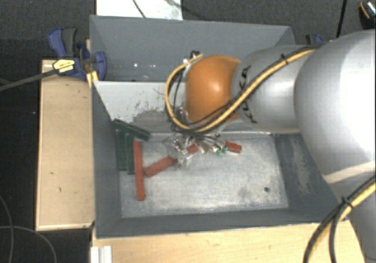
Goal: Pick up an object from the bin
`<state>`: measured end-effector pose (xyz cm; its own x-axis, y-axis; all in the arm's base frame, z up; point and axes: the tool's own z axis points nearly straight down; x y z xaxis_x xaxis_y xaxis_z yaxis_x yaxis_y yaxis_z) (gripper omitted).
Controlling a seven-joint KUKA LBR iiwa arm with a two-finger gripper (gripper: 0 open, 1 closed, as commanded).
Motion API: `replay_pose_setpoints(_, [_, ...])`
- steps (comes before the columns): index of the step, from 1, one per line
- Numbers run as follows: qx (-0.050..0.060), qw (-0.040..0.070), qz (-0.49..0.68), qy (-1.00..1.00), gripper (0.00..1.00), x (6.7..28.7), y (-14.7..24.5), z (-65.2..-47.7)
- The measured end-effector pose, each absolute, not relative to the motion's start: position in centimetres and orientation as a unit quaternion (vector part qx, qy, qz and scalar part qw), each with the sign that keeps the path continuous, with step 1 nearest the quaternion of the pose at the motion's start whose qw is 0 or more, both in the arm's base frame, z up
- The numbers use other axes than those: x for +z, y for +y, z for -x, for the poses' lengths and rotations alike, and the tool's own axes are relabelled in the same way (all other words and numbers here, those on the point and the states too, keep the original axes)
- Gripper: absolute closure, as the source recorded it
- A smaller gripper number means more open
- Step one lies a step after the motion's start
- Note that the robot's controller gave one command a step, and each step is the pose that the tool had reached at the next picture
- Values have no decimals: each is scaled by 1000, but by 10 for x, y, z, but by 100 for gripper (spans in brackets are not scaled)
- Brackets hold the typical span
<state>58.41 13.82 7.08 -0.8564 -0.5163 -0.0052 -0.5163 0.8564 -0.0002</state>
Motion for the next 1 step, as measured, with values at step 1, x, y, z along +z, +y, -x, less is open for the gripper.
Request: replay_pose_setpoints(1, [0,6,251,968,100,221,149,-564])
